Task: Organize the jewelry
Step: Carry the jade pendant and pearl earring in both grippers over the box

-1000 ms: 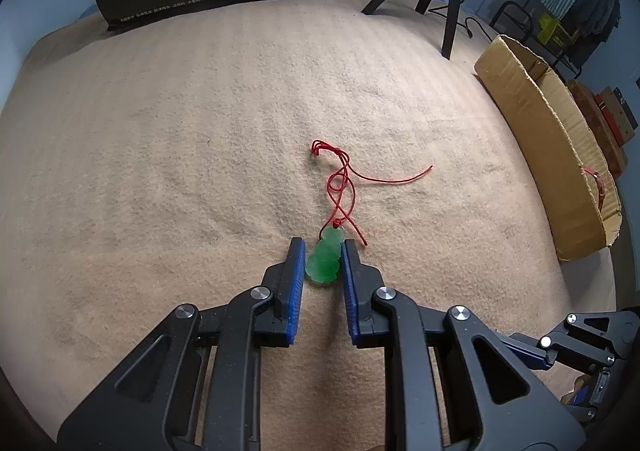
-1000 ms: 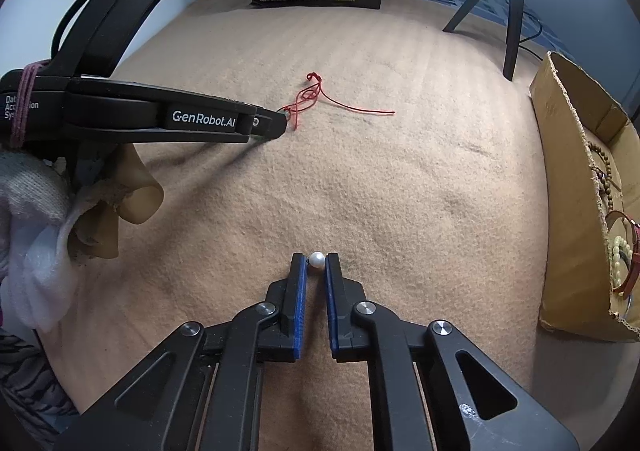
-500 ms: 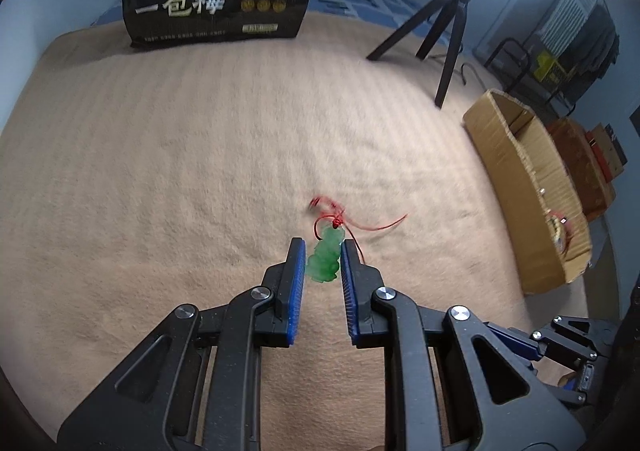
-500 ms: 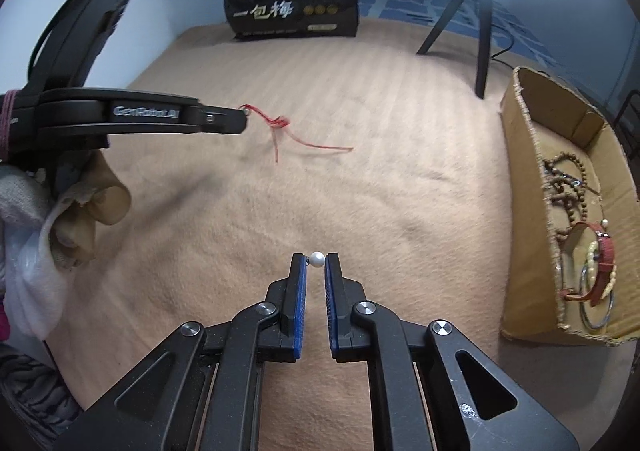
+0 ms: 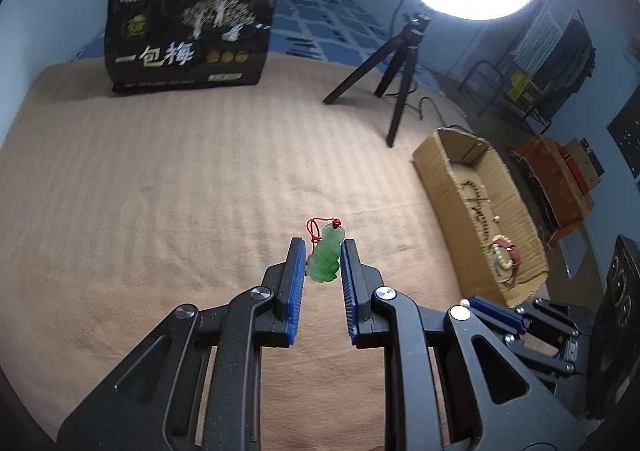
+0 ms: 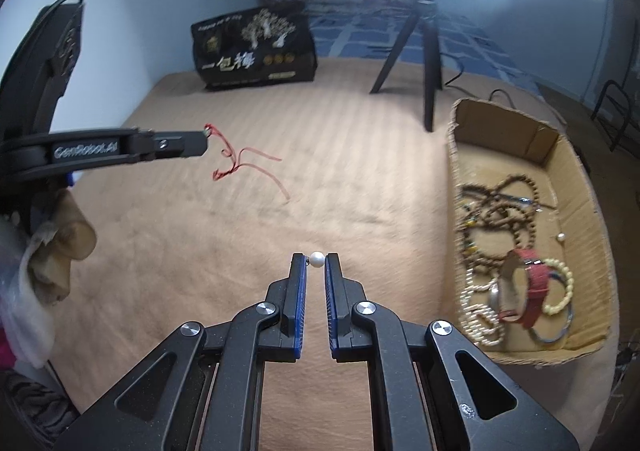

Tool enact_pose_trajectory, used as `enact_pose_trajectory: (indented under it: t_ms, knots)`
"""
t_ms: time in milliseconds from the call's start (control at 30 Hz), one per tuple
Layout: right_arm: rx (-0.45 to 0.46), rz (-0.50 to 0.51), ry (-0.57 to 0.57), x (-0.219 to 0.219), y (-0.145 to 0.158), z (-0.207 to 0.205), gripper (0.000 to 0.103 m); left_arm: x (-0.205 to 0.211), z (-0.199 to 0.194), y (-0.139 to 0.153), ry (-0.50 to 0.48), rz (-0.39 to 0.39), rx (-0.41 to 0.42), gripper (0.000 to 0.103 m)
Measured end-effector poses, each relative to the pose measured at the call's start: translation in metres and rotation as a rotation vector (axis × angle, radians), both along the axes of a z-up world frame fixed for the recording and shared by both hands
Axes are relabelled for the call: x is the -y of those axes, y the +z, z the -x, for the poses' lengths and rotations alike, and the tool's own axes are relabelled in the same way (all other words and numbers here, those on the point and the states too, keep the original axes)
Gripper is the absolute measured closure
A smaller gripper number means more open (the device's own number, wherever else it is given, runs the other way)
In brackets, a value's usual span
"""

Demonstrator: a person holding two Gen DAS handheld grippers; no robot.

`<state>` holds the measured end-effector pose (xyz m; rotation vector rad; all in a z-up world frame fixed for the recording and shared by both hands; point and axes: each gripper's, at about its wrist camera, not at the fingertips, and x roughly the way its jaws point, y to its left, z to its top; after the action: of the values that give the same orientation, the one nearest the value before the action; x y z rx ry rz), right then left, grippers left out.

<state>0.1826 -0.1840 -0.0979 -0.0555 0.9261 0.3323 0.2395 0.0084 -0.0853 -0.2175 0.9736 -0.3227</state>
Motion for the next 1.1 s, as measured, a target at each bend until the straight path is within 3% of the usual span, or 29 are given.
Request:
enact_pose_trajectory:
  t_ms: [567,1100]
  knots:
    - [0.066,-0.050,-0.174,0.083,0.037,-0.020,0.095,0.065,-0.003,0.044,-0.098,0.081,0.090,0.086]
    - [0.075,-0.050,-0.293,0.142,0.043,-0.028,0.095,0.132,-0.006,0.059,-0.200,0.131,0.120,0.086]
